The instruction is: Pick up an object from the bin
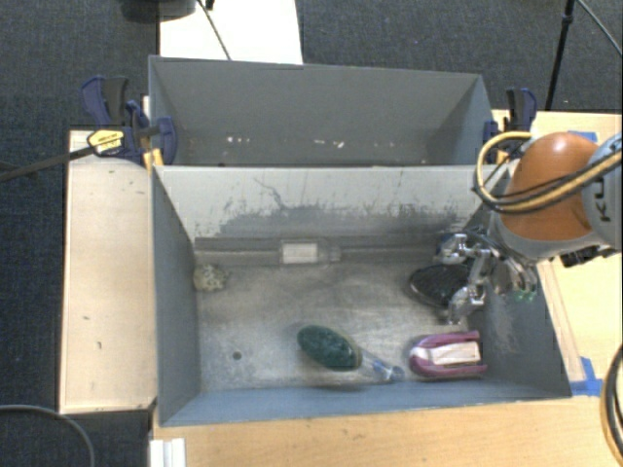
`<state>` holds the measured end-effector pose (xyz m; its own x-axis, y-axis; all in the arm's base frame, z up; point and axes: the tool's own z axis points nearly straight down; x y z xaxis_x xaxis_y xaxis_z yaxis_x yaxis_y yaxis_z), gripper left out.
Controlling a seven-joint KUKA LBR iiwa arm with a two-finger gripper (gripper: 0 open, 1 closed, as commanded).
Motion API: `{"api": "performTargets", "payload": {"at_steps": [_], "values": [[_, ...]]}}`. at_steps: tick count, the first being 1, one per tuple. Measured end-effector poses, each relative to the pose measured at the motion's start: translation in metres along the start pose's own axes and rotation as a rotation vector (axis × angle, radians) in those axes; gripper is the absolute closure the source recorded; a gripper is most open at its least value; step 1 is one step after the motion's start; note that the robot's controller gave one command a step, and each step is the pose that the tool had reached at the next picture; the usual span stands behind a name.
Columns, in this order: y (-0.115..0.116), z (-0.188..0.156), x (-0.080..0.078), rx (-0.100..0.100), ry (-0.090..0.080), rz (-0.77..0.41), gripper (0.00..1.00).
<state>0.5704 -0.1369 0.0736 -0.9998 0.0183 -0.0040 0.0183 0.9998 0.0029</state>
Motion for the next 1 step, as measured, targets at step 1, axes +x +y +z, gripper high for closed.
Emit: {"api": "performTargets", "payload": {"at_steps": [1], "values": [[-0.0097, -0.1442, -0.0085, 0.005, -0.006, 0.061, 1.0]]}}
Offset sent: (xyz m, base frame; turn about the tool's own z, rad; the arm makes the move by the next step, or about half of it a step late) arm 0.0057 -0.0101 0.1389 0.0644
